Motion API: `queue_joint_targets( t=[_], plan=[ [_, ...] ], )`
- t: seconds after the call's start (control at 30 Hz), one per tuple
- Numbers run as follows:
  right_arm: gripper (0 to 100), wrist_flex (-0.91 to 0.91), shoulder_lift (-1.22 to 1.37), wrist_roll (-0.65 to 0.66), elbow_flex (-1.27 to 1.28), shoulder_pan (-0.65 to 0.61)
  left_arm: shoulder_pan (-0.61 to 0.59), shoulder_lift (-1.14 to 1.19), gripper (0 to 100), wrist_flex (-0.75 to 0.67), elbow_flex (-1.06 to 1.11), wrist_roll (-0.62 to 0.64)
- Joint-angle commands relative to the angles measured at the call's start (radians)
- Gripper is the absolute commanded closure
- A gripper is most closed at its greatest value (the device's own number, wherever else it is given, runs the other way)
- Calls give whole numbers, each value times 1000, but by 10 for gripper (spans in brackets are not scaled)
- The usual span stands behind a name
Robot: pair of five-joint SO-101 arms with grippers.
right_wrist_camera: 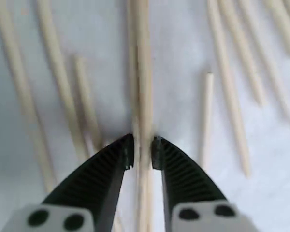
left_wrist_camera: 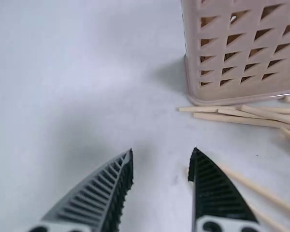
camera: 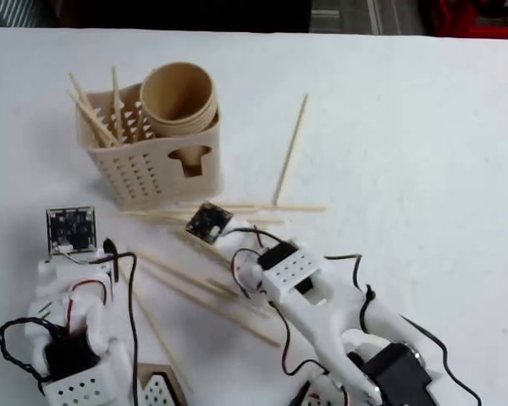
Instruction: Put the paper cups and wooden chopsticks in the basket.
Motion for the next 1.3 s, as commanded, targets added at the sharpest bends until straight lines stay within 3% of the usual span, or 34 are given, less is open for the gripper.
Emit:
queue_joint_targets(
  t=[0.0, 0.27, 0.8, 1.07, 1.27],
  plan=[
    [985, -1, 15, 48, -9, -1, -4, -10, 804, -23, -8, -9],
    [981, 104, -67, 80, -12, 47, -4, -10, 804, -23, -8, -9],
    [981, 524, -756, 106, -14, 41, -4, -10, 803, -23, -8, -9],
    [981, 529, -903, 83, -183, -2, -2, -10, 803, -23, -8, -9],
    [981, 386, -803, -97, -405, -125, -2, -10, 803, -23, -8, -9]
  ],
)
